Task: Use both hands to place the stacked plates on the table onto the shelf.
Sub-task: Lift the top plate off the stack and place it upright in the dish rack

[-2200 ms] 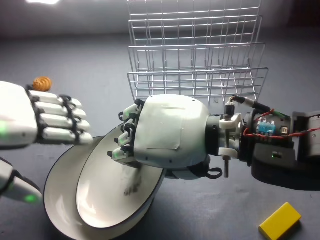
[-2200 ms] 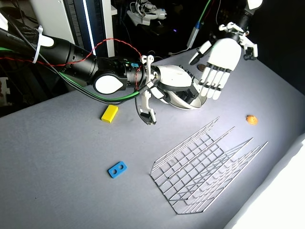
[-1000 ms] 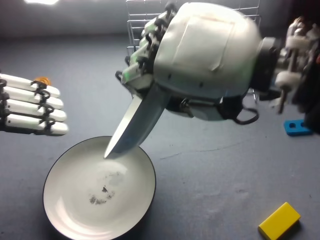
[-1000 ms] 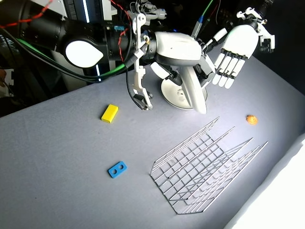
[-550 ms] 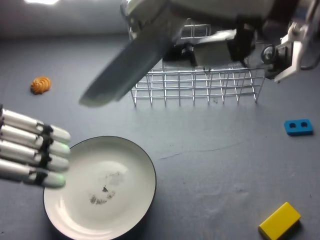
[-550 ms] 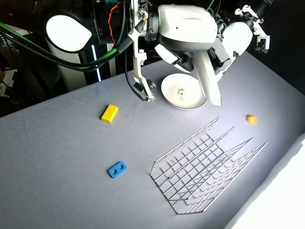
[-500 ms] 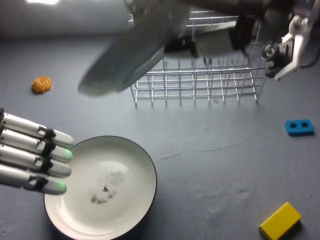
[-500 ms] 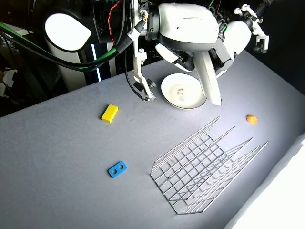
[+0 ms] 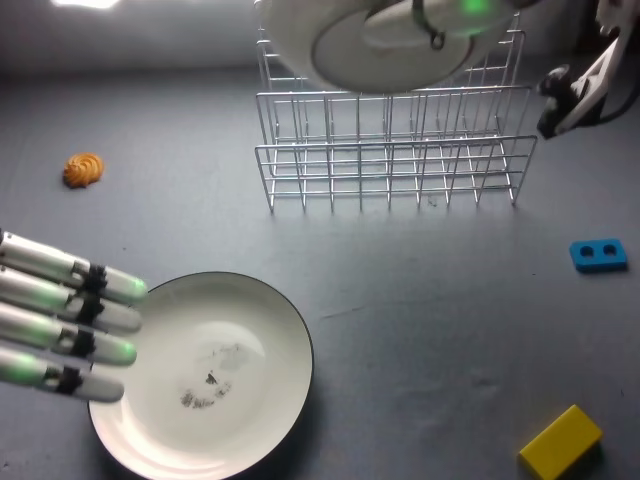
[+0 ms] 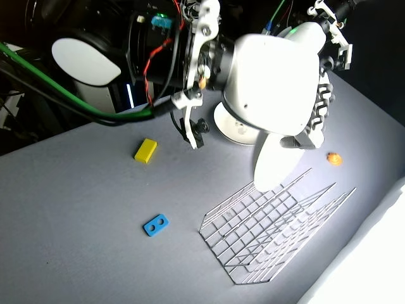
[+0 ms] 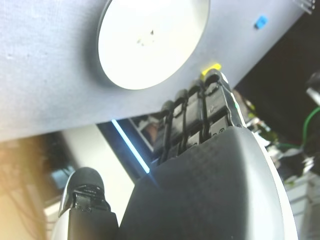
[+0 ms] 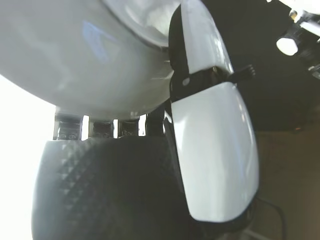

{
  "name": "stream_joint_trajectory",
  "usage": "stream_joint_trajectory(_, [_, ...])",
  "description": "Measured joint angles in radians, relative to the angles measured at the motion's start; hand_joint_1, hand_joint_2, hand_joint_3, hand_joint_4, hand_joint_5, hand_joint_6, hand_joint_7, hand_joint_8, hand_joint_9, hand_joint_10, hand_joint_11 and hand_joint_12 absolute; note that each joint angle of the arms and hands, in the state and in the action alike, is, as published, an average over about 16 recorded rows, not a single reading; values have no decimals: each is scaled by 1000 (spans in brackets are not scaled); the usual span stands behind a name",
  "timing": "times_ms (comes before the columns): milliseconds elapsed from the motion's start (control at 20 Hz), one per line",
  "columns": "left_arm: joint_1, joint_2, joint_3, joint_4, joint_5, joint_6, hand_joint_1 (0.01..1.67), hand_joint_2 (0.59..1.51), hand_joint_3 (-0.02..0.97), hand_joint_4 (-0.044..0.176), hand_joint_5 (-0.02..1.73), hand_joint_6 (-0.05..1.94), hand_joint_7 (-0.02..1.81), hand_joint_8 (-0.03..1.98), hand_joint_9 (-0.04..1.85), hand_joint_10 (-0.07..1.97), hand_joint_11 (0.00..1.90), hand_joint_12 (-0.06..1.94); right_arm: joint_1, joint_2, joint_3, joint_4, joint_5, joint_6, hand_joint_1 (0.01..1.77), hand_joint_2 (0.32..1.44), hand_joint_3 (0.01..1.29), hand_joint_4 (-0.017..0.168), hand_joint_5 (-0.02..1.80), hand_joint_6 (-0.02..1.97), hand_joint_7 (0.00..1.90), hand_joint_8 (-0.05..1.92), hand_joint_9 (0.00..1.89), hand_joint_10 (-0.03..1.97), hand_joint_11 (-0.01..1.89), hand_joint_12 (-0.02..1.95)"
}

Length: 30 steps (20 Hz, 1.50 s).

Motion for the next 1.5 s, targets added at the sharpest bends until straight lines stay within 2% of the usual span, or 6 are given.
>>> stream_joint_trajectory(350, [8, -6, -16, 43, 75, 11, 19, 1110, 21, -3, 57, 13, 44, 12, 31, 8, 21, 0, -6, -45, 104, 16, -16, 52, 1244, 1075, 12, -6, 793, 1132, 910, 1241, 924, 974, 766, 1390])
stream_joint_trajectory(700, [29, -16, -52, 100, 227, -24, 19, 1114, 21, -3, 58, 13, 52, 12, 34, 8, 23, 0, -39, -99, 195, 30, -10, 57, 1212, 1098, 12, -6, 790, 1125, 903, 1248, 928, 945, 769, 1369])
stream_joint_trajectory(1000, [53, -32, -83, 122, 343, -58, 18, 1118, 21, -3, 53, 12, 55, 13, 35, 8, 21, 1, -85, -133, 256, 39, -3, 58, 1189, 1110, 11, -6, 785, 1124, 902, 1243, 918, 921, 765, 1343])
stream_joint_trajectory(1250, [89, -50, -97, 78, 437, -71, 17, 1120, 21, -3, 45, 12, 49, 13, 27, 8, 18, -7, -124, -149, 291, 44, 0, 58, 1179, 1129, 11, -6, 777, 1138, 891, 1243, 897, 886, 747, 1326])
stream_joint_trajectory(1400, [121, -60, -105, 14, 491, -77, 16, 1120, 21, -3, 37, 5, 43, 13, 24, 8, 17, -12, -144, -155, 303, 44, 1, 58, 1163, 1159, 11, -6, 737, 1199, 856, 1262, 853, 863, 699, 1340])
stream_joint_trajectory(1500, [148, -66, -109, -42, 525, -84, 15, 1121, 21, -3, 30, 0, 40, 12, 22, 8, 17, -15, -155, -156, 307, 44, 2, 58, 1135, 1181, 11, -6, 706, 1184, 826, 1185, 816, 844, 647, 1347])
